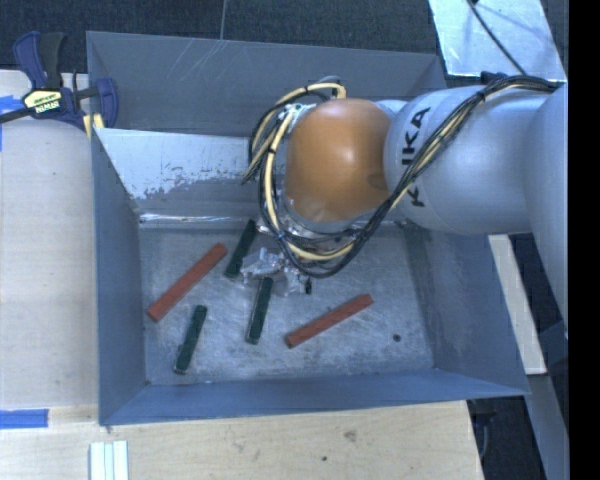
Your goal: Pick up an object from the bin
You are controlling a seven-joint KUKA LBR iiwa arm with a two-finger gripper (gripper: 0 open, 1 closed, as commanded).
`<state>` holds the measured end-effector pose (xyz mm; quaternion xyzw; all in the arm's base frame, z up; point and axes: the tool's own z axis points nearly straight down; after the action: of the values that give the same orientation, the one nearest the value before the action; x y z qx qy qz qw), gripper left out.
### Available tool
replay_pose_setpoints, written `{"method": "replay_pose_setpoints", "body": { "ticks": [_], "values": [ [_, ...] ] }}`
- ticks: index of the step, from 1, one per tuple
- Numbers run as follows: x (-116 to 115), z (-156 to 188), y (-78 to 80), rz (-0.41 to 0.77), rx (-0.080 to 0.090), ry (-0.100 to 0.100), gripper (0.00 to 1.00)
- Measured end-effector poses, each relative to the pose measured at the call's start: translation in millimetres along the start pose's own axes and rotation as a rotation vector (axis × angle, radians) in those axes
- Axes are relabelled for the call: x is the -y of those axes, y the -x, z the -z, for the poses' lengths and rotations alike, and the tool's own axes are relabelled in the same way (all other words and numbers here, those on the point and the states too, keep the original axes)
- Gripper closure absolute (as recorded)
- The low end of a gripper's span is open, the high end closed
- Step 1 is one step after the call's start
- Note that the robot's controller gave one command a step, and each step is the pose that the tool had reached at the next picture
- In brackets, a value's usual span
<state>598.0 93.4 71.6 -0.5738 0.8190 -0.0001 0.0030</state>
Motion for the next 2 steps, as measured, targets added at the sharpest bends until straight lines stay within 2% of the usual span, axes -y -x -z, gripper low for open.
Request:
{"method": "replay_pose_setpoints", "body": {
  "ticks": [1,2],
  "values": [
    [-0.7,-1.1,-0.9,-0.001,-0.003,0.003,0.00],
    [-0.4,-0.3,-0.2,-0.001,-0.001,0.002,1.00]
  ]
}}
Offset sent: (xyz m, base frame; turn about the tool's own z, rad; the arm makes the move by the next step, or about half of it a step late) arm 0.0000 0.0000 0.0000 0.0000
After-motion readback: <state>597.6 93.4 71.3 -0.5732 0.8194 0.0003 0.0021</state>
